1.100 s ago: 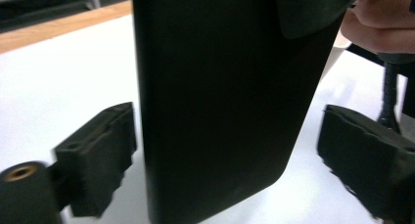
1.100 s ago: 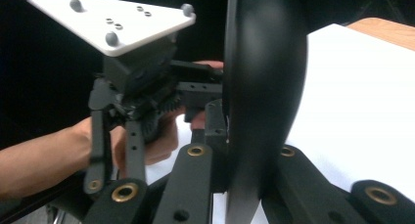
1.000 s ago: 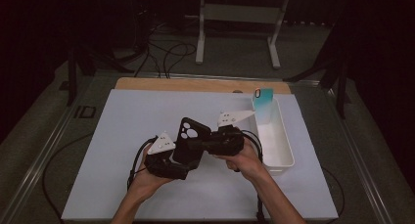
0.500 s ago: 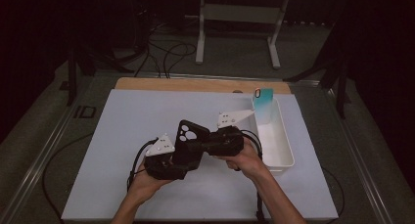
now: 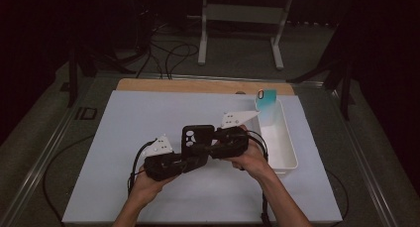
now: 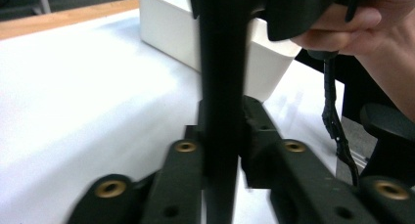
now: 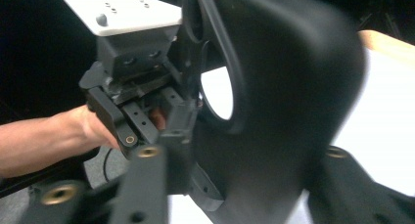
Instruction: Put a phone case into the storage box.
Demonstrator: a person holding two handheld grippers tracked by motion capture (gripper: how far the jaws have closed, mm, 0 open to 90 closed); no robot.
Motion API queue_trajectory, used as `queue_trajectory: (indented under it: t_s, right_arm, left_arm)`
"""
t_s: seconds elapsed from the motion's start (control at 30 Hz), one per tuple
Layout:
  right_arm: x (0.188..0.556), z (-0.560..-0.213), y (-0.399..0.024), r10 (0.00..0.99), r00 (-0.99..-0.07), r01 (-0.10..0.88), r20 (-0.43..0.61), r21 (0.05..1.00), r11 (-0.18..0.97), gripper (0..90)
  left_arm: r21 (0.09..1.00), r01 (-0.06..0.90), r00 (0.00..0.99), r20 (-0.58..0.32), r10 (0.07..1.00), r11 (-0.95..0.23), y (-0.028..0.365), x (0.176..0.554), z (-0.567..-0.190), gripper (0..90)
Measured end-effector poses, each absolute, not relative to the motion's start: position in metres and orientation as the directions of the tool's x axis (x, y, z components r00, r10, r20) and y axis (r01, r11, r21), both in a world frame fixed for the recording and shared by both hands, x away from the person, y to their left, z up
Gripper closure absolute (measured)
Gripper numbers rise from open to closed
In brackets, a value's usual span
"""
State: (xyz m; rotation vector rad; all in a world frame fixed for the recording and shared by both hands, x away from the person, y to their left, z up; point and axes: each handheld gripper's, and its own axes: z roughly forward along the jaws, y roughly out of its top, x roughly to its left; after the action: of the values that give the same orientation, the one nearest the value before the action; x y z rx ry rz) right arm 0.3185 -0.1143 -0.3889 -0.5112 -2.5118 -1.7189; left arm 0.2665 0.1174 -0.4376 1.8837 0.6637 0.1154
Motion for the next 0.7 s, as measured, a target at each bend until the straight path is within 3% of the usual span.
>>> queue_trajectory:
  t_s: [0.13,0.17,0.23,0.27,0.33,0.37,0.7]
  right_arm:
    - [0.317,-0.389,-0.112,0.255,-0.941,0.298,0.222,0.901,0.314,45.2]
    - [0.314,-0.388,-0.109,0.273,-0.94,0.289,0.204,0.903,0.318,38.5]
    - [0.313,-0.388,-0.107,0.277,-0.94,0.285,0.198,0.904,0.32,35.4]
    - [0.311,-0.388,-0.104,0.31,-0.935,0.278,0.173,0.9,0.337,28.0]
    - [0.31,-0.388,-0.103,0.324,-0.932,0.275,0.162,0.898,0.343,25.9]
    - [0.31,-0.388,-0.102,0.345,-0.925,0.283,0.16,0.896,0.342,20.6]
    - [0.309,-0.387,-0.105,0.421,-0.893,0.316,0.157,0.885,0.341,15.9]
  left_arm:
    - [0.887,0.385,0.837,-0.218,0.501,-0.257,0.117,0.266,-0.438,85.0]
    - [0.889,0.377,0.84,-0.21,0.501,-0.259,0.117,0.266,-0.437,85.1]
    - [0.891,0.37,0.841,-0.201,0.502,-0.263,0.116,0.265,-0.437,85.2]
    - [0.892,0.366,0.842,-0.194,0.504,-0.267,0.116,0.264,-0.436,85.4]
    - [0.895,0.36,0.839,-0.188,0.51,-0.263,0.116,0.263,-0.435,85.6]
    - [0.895,0.359,0.837,-0.183,0.516,-0.266,0.117,0.263,-0.435,85.7]
    - [0.898,0.367,0.783,-0.157,0.602,-0.244,0.127,0.265,-0.432,85.5]
